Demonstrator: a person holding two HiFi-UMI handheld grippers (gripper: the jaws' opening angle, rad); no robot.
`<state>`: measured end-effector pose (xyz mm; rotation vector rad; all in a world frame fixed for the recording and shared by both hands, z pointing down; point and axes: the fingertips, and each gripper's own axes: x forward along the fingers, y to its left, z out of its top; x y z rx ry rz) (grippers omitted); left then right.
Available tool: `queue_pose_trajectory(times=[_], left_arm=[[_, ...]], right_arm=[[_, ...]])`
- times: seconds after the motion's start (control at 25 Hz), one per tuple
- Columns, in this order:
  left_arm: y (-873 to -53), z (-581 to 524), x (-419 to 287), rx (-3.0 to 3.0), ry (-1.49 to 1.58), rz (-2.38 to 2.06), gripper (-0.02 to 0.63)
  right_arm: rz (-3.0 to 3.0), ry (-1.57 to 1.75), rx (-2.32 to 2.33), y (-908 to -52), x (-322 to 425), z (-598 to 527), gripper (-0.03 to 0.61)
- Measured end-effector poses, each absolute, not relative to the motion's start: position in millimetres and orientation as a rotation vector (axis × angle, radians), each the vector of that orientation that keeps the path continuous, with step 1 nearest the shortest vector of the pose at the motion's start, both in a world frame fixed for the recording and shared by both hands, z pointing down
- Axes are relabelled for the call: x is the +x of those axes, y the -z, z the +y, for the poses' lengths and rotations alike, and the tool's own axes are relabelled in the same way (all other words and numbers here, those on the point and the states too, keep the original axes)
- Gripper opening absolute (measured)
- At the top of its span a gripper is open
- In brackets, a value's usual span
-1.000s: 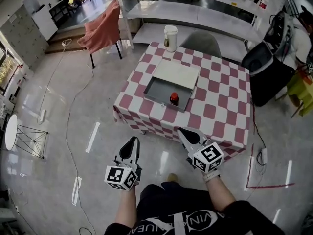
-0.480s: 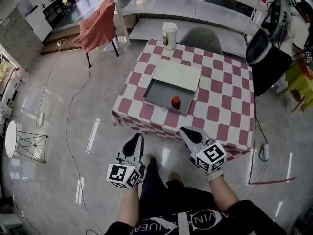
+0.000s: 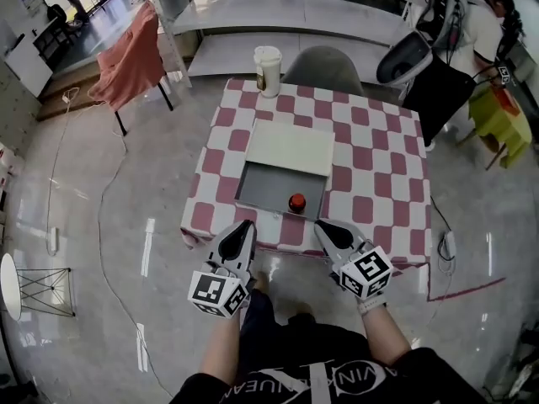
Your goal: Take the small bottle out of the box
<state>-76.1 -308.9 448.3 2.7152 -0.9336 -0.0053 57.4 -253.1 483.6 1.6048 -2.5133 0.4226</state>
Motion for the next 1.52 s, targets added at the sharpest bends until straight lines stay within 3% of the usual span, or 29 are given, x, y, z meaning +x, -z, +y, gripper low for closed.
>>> queue_pose_trajectory(times=[0.84, 1.04, 1.28, 1.52], left_arm=[[-492, -371, -36, 2.775, -0.2, -0.568, 0.028], [-502, -374, -36, 2.774, -0.232, -0.505, 0.028], [-511, -373, -39, 2.767, -0.244, -0.475, 0.028], [-511, -377, -41, 2.748, -0.248, -0.517, 0.029]], right_arm=[[-2.277, -0.391, 1.783, -507, 60, -303, 0.037], [-2.241, -0.401, 1.828, -509, 59, -311, 0.078], [-2.215, -0.429, 1.821, -518, 51, -318, 0.172], [-2.197, -0.426, 1.765, -525, 48, -331, 0.182]])
